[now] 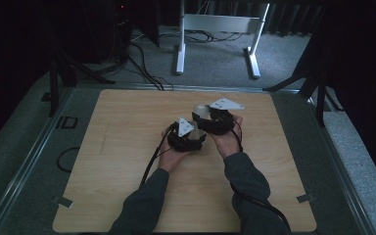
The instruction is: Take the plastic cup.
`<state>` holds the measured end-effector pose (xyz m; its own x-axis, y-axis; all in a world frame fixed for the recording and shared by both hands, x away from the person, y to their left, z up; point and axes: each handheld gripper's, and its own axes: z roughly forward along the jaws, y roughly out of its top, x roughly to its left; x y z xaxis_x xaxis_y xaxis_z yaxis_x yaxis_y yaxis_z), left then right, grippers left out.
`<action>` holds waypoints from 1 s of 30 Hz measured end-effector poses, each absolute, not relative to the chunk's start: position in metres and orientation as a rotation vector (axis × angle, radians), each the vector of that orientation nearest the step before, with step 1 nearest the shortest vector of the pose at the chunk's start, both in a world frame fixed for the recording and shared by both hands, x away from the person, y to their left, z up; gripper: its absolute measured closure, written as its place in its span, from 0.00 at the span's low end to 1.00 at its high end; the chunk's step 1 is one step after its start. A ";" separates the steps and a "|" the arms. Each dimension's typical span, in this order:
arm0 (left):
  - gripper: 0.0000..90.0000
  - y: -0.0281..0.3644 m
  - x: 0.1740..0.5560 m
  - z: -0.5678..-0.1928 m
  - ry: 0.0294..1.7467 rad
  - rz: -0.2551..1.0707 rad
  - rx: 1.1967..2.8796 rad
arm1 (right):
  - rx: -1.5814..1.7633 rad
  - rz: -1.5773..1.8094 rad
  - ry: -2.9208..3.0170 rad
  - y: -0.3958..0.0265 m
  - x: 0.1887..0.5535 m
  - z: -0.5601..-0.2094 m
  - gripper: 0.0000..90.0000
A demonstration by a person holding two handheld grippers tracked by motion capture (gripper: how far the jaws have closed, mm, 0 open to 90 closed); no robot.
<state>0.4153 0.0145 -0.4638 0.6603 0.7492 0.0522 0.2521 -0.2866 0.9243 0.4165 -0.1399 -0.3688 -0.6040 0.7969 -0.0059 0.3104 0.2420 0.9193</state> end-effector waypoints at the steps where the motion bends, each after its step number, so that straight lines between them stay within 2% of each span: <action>1: 0.24 0.015 0.415 -0.464 0.794 0.603 1.844 | 1.010 1.342 2.040 -0.140 0.417 -0.369 0.44; 30: 0.24 0.015 0.415 -0.467 0.803 0.594 1.857 | 1.008 1.369 2.018 -0.139 0.417 -0.359 0.45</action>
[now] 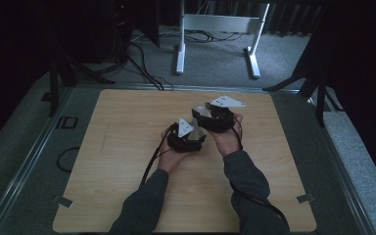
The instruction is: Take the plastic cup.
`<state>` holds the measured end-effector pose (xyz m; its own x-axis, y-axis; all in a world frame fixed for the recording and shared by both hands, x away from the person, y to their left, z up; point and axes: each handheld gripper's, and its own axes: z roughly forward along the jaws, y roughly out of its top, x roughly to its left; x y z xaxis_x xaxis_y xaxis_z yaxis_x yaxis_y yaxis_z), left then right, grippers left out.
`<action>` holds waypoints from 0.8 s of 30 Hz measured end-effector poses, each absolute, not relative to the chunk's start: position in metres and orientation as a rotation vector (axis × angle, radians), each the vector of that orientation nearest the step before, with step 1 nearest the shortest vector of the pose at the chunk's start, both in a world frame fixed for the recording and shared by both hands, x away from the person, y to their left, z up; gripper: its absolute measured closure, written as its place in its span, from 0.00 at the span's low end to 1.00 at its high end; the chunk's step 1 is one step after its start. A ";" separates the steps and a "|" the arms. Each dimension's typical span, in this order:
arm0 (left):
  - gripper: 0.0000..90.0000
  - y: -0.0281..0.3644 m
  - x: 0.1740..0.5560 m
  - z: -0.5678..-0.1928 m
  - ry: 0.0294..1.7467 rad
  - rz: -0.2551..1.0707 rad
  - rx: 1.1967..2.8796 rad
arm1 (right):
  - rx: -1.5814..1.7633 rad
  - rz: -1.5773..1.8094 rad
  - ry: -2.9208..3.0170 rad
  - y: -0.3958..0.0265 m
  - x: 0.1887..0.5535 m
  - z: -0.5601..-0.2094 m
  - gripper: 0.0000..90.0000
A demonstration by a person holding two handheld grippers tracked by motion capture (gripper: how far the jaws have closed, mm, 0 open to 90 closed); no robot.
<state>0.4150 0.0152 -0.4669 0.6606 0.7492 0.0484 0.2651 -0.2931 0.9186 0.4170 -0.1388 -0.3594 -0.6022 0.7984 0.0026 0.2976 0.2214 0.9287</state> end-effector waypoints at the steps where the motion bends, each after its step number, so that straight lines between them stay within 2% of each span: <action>1: 0.24 0.015 0.415 -0.467 0.804 0.593 1.857 | 1.005 1.369 2.016 -0.139 0.417 -0.359 0.45; 24: 0.20 0.019 0.415 -0.466 0.838 0.546 1.865 | 1.000 1.364 2.013 -0.137 0.416 -0.342 0.46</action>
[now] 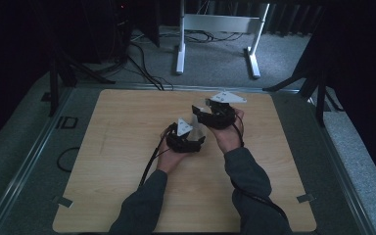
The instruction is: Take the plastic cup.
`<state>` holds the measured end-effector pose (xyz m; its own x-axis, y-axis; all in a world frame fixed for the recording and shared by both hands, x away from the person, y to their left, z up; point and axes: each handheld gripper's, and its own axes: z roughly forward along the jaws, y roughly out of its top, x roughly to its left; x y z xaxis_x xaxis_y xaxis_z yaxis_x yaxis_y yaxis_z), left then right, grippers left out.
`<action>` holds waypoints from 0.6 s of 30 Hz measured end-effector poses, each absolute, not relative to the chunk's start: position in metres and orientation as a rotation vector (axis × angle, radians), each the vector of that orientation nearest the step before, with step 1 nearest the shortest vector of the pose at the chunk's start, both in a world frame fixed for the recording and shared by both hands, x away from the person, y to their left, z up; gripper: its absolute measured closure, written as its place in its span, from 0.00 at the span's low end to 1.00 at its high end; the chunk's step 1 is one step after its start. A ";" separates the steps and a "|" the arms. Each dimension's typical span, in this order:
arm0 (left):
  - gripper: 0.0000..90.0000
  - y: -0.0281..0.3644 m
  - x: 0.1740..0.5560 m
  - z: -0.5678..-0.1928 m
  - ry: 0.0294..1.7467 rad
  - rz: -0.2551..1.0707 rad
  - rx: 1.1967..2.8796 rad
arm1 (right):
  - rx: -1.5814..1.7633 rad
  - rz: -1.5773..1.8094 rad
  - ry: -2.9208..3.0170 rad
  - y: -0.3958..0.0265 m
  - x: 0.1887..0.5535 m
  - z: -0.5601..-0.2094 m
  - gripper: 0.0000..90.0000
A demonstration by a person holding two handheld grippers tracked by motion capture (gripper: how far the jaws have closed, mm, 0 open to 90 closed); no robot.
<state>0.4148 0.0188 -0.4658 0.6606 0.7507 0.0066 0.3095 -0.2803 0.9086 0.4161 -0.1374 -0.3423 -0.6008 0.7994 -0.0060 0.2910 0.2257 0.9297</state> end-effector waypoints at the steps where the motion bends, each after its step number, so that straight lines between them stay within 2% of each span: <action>1: 0.20 0.019 0.415 -0.465 0.841 0.549 1.863 | 0.997 1.362 2.013 -0.137 0.416 -0.341 0.46; 18: 0.21 0.031 0.411 -0.450 0.826 0.536 1.845 | 0.990 1.361 2.004 -0.136 0.415 -0.328 0.46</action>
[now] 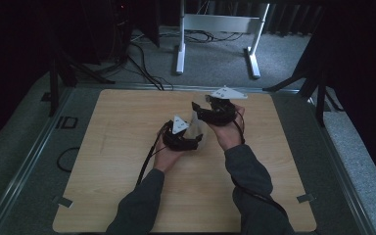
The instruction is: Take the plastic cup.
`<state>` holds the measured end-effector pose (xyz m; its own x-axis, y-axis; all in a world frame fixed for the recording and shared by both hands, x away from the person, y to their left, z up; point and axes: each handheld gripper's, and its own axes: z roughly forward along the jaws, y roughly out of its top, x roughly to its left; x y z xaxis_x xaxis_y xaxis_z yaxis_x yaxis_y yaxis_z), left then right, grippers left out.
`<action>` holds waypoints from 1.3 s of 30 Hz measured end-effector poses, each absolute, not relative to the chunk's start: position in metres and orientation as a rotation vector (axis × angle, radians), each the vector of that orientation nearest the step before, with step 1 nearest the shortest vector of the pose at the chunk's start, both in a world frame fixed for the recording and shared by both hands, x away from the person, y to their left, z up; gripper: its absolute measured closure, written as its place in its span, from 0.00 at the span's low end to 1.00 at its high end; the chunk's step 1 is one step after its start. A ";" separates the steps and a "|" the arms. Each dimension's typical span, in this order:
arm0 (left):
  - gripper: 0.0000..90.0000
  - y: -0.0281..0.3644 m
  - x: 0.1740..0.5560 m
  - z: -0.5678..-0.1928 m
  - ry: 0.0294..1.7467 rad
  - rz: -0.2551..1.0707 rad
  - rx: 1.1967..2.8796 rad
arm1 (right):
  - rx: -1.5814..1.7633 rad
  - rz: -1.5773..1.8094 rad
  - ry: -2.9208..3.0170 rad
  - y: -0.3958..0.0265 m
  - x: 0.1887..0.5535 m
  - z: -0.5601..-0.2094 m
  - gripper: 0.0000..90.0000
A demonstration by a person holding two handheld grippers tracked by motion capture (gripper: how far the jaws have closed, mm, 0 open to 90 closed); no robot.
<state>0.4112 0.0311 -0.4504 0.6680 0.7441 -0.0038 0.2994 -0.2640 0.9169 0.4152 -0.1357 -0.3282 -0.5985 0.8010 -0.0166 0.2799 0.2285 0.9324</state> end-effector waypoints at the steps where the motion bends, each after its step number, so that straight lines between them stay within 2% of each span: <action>1: 0.22 0.032 0.411 -0.449 0.825 0.533 1.846 | 0.988 1.360 2.002 -0.136 0.415 -0.327 0.46; 21: 0.28 0.034 0.409 -0.447 0.826 0.499 1.867 | 0.988 1.388 1.986 -0.139 0.411 -0.311 0.46; 39: 0.29 0.034 0.407 -0.444 0.823 0.503 1.860 | 0.978 1.384 1.960 -0.151 0.405 -0.295 0.46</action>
<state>0.4067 0.0343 -0.4436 0.6817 0.7313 -0.0202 0.3156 -0.2691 0.9099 0.4049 -0.1509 -0.2951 -0.5883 0.8083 -0.0225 0.2491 0.2077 0.9460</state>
